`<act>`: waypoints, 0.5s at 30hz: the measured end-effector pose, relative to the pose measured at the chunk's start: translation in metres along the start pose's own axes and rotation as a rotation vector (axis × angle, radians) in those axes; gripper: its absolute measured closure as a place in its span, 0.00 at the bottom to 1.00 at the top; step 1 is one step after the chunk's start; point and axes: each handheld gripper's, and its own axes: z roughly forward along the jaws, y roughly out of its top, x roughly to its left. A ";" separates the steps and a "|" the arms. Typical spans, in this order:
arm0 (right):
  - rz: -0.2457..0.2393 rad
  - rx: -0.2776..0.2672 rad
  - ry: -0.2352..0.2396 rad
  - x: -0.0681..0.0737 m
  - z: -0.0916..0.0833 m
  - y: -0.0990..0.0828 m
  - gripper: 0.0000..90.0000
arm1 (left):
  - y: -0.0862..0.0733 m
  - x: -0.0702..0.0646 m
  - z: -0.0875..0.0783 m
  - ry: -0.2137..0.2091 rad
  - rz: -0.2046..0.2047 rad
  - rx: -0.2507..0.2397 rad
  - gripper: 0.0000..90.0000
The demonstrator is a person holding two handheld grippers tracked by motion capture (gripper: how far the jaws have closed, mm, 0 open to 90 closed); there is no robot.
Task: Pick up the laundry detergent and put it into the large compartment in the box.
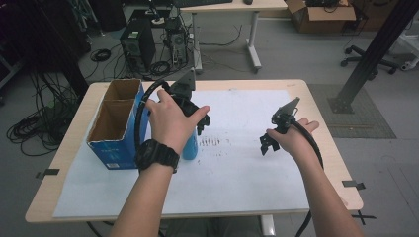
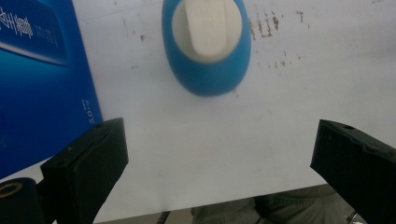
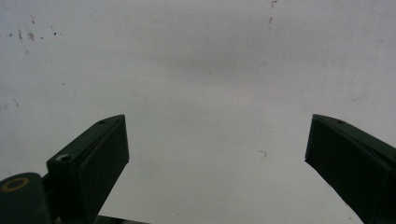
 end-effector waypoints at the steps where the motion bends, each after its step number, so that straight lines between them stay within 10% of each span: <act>1: 0.000 -0.002 0.000 0.000 0.000 0.000 0.07 | 0.003 0.001 0.001 -0.001 -0.006 0.004 0.05; 15: -0.019 0.005 0.005 -0.003 0.004 0.002 0.07 | 0.038 0.002 0.013 0.009 -0.033 0.042 0.04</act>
